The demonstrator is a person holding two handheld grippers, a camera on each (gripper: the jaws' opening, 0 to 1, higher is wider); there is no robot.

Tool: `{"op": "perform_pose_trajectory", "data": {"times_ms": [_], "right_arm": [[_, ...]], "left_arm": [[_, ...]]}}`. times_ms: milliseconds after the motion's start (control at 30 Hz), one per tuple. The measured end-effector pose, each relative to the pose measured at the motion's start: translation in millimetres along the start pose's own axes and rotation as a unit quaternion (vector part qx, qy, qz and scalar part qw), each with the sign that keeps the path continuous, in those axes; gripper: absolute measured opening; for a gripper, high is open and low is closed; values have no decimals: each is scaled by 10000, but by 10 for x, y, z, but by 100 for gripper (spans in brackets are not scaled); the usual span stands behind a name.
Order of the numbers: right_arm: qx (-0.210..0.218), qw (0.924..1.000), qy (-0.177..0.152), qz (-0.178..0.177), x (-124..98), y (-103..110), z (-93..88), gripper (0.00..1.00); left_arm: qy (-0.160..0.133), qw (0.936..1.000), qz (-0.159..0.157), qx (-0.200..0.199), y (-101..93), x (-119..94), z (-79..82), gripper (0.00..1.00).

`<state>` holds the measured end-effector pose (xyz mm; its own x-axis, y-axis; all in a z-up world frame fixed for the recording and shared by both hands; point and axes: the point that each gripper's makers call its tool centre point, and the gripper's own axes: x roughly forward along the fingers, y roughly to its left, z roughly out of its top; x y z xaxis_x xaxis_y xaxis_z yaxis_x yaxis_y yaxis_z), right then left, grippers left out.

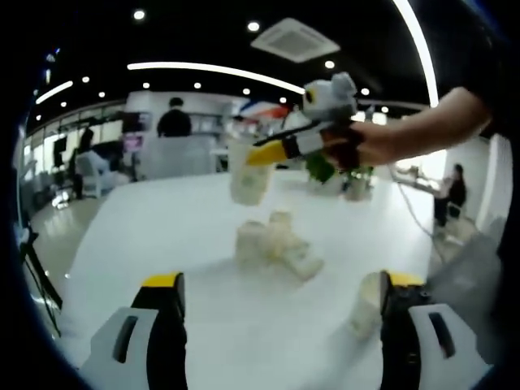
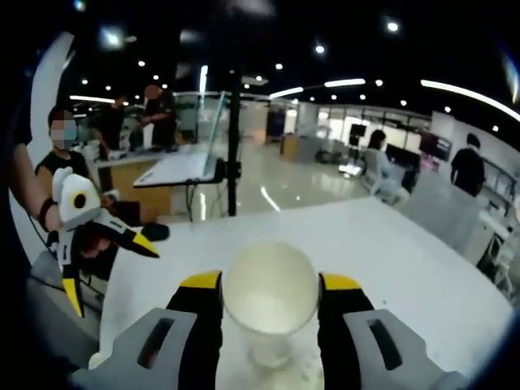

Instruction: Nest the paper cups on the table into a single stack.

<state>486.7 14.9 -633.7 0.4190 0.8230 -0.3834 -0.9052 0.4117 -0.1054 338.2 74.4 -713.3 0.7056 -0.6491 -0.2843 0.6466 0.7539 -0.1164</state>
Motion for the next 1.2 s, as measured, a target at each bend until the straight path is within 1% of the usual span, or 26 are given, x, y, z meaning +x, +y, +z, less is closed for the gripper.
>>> {"op": "perform_pose_trajectory", "data": {"times_ms": [133,267,333,467,567,733,800,967,1100,1200], "right_arm": [[-48,9999,-84,-108,-168,44,112,42],[-186,9996,-124,-187,-353,117,196,42],[-222,9994,-155,-227,-443,152,231,42],[-168,9992,-215,-275,-594,218,260,42],[-156,9993,-224,-269,-702,313,256,42],[-96,9994,-240,-251,-884,519,183,42],[7,9996,-228,-191,-944,629,135,42],[104,9999,-131,-13,-1066,915,-23,41],[238,9997,-93,33,-1130,1048,-142,41],[325,9994,-108,77,-1149,1135,-191,41]], "left_arm": [[46,9999,-127,70,-55,-10,-14,98],[19,9996,-224,149,-102,-37,45,98],[28,9994,-277,202,-118,-35,46,98],[26,9991,-354,224,-140,-39,49,98],[43,9988,-409,251,-163,-46,42,98],[39,9983,-493,292,-196,-59,34,98],[117,9981,-496,332,-195,-69,-9,98],[141,9978,-574,317,-227,-78,-38,98],[156,9975,-608,329,-240,-77,-40,98],[154,9975,-615,316,-245,-78,-44,98]]}}
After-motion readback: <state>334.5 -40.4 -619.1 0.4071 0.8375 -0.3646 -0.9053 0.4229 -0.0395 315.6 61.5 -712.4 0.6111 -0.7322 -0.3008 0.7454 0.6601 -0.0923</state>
